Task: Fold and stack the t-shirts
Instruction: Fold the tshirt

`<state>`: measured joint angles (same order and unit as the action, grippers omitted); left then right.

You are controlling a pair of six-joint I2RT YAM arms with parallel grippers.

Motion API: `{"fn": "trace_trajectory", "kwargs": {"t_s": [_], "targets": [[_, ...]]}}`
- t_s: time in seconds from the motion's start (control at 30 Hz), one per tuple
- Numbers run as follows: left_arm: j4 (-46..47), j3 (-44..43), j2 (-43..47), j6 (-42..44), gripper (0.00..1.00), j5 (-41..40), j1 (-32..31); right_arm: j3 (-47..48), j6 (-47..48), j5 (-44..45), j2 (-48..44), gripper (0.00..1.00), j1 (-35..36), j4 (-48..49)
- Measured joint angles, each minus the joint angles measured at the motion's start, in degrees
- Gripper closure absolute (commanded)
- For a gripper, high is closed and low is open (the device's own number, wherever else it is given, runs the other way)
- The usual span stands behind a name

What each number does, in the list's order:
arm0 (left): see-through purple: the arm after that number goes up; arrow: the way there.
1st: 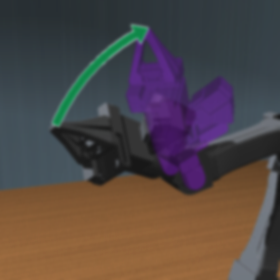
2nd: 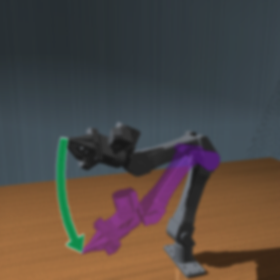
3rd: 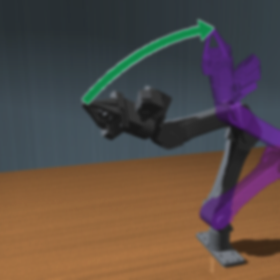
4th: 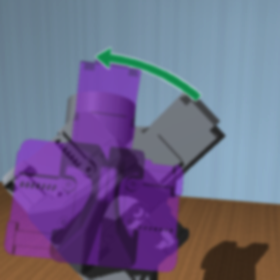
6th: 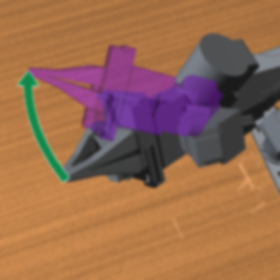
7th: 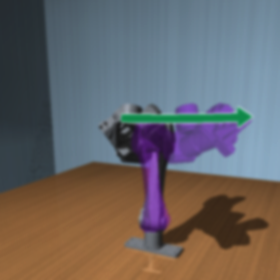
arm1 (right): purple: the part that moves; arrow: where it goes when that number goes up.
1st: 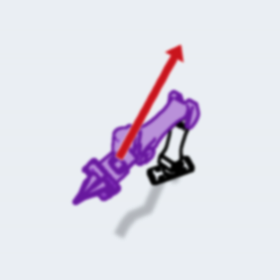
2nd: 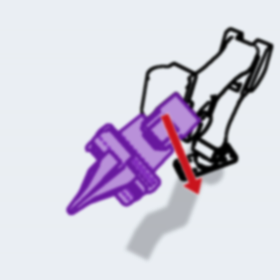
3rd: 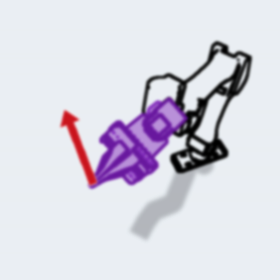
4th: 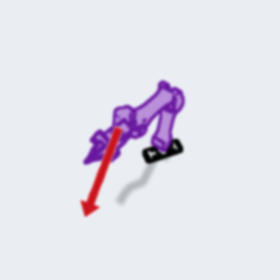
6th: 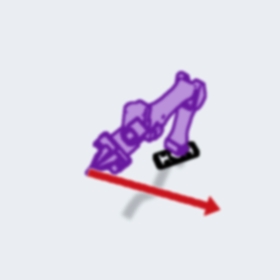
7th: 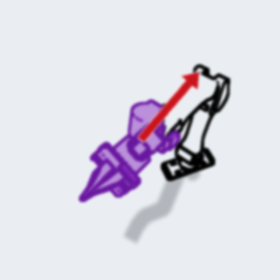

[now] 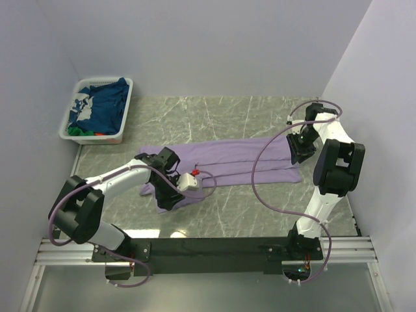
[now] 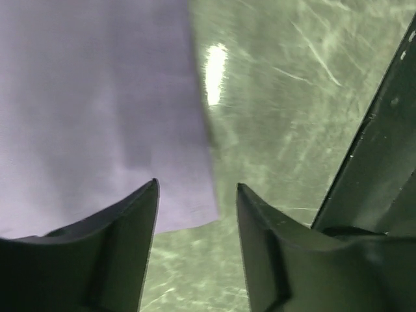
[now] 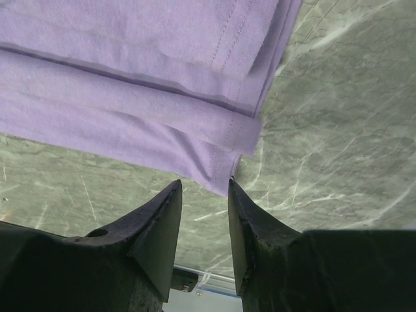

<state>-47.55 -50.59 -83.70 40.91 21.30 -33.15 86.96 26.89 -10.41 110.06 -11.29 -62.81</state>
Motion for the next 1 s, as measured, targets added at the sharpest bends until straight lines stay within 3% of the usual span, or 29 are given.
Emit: {"fn": "trace_trajectory", "kwargs": {"t_s": [0.1, 0.27, 0.47, 0.57, 0.6, 0.7, 1.0], "targets": [[1.2, 2.7, 0.0, -0.7, 0.31, -0.5, -1.3, 0.1, 0.0, 0.0, 0.0, 0.58, 0.0, -0.1], [5.0, 5.7, 0.0, -2.6, 0.36, -3.0, -3.3, 0.1, 0.0, 0.0, 0.0, 0.58, 0.0, -0.1], [10.9, 8.2, 1.5, -4.5, 0.61, -8.3, -6.2, 0.1, 0.0, 0.1, 0.0, 0.58, 0.0, 0.0], [13.0, 8.0, 1.0, -5.3, 0.90, -9.8, -6.7, 0.0, 0.0, 0.3, 0.0, 0.58, 0.0, -0.1], [13.4, 7.6, 0.5, -5.5, 0.94, -9.9, -6.7, 0.0, 0.0, 0.3, 0.0, 0.58, 0.0, -0.1], [13.1, 6.8, -0.3, -5.8, 0.99, -9.6, -6.8, 0.0, 0.0, 0.3, 0.0, 0.58, 0.0, -0.1], [7.4, 3.6, 0.0, -5.3, 0.99, -5.9, -3.5, 0.0, 0.2, 0.3, 0.0, 0.59, 0.0, -0.1]]}}
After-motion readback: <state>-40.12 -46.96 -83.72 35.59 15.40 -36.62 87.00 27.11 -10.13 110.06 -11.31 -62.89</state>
